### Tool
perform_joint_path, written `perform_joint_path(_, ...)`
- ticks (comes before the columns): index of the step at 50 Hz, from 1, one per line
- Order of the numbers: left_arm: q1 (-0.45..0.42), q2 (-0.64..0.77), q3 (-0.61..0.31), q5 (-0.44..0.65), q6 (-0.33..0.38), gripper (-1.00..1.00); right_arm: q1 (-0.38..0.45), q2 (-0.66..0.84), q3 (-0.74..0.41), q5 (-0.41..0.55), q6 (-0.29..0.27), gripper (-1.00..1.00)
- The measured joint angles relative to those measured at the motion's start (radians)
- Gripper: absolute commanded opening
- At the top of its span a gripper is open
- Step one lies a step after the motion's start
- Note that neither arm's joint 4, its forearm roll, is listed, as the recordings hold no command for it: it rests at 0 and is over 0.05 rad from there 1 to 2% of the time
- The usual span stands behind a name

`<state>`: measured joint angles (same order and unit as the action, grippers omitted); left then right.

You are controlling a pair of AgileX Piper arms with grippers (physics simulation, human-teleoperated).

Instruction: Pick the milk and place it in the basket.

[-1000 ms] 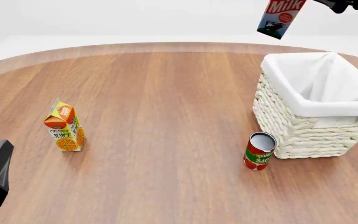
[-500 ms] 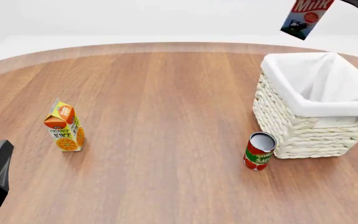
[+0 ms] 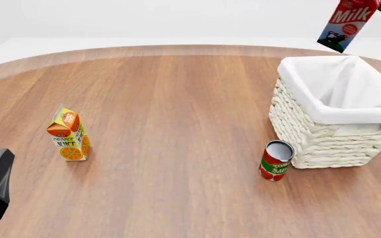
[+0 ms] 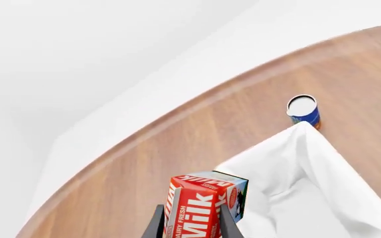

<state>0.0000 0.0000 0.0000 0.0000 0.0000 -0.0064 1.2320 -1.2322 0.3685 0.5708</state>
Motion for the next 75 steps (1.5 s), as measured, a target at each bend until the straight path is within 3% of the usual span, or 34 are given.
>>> perform_joint_path(43,0.000,0.000,0.000,0.000,0.000,1.00,-0.094,0.037,0.100,-0.043,0.008,-1.00)
perform_joint_path(75,0.000,0.000,0.000,0.000,0.000,1.00,-0.113,0.089,0.136,-0.085,-0.001,-1.00)
